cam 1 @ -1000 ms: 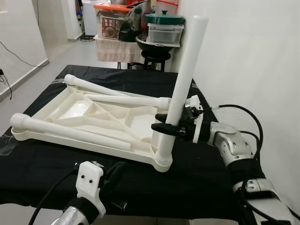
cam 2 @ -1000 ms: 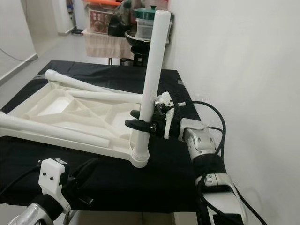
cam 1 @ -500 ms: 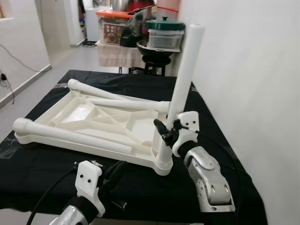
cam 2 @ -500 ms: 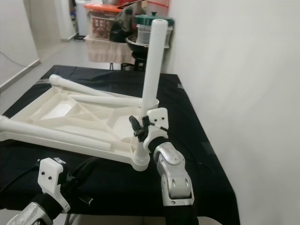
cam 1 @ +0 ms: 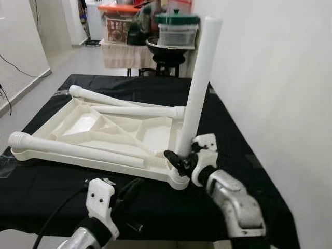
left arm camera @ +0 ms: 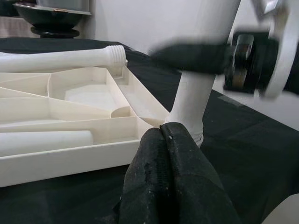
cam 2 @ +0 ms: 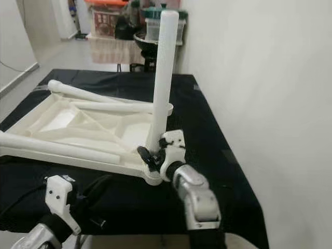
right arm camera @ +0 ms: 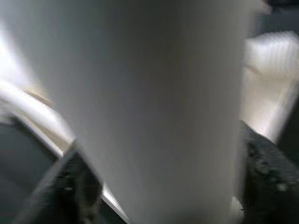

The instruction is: Building children table

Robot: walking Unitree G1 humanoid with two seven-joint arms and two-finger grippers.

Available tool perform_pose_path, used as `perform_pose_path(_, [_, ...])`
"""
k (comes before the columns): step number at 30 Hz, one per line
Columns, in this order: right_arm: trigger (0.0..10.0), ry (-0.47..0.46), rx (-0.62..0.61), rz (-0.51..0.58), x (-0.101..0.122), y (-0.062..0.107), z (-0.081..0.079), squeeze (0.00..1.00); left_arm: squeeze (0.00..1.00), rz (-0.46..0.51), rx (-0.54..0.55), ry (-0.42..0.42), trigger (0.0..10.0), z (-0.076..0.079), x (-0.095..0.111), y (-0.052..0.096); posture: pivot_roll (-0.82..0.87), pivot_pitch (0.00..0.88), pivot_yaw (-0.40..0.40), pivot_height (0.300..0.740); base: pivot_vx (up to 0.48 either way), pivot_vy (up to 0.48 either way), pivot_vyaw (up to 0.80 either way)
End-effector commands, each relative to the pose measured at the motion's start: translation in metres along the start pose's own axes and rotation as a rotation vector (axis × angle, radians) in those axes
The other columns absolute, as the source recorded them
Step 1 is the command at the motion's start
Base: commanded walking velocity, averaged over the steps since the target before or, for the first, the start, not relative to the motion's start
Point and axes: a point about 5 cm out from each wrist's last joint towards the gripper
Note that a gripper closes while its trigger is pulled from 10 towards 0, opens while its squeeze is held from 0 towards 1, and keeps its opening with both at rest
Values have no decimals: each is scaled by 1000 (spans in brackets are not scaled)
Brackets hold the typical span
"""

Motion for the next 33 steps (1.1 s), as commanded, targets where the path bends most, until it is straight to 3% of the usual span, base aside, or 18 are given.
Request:
perform_pose_path(1, [10000,41,191,51,10,3,11,0,0,-5,-8,19,10000,0,-4,-2,32,0,-96,740,0,0,0])
perform_pose_path(6, [10000,174,375,10,16,6,28,0,0,0,-12,21,10000,1,-3,-4,36,0,-98,740,0,0,0])
perform_pose_path(9, [10000,196,423,0,18,6,31,0,0,1,-12,21,10000,1,-3,-5,40,0,-99,740,0,0,0])
perform_pose_path(13, [10000,192,517,-15,27,1,46,0,0,7,-14,21,10000,2,-2,-6,46,0,-99,740,0,0,0])
perform_pose_path(14, [510,175,527,-7,31,-1,50,0,0,8,-15,21,10000,3,-2,-6,45,0,-99,740,0,0,0])
perform_pose_path(16, [0,159,564,1,35,-2,55,0,0,10,-16,22,10000,4,-1,-6,45,0,-95,740,0,0,0])
perform_pose_path(20, [0,158,593,0,36,-2,57,0,0,11,-17,22,10000,4,0,-6,45,0,-96,740,0,0,0])
perform_pose_path(27, [0,203,531,-34,22,-4,55,0,0,16,-19,24,10000,6,1,-5,39,0,-99,740,0,0,0])
perform_pose_path(29, [0,189,369,-37,10,-7,43,0,0,20,-19,24,10000,7,3,-4,28,0,-104,740,0,0,0])
perform_pose_path(30, [0,189,369,-37,10,-7,43,0,0,20,-19,24,10000,7,3,-4,28,0,-104,740,0,0,0])
perform_pose_path(31, [0,175,46,-9,7,-15,37,0,0,21,-18,23,10000,6,4,-3,16,0,-97,740,0,0,0])
perform_pose_path(32, [0,175,46,-9,7,-15,37,0,0,21,-18,23,10000,6,4,-3,16,0,-97,740,0,0,0])
perform_pose_path(33, [0,135,-195,-44,-9,-8,22,0,0,23,-17,24,10000,6,6,-2,1,0,-88,740,0,0,0])
Point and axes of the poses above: a point about 5 cm out from each wrist's last joint towards the gripper, its own y axis pointing back from the gripper into the wrist, its own x axis along the axis of the wrist's last joint, z = x × y, and after that the axes turned 4 degrees about y, right-handed
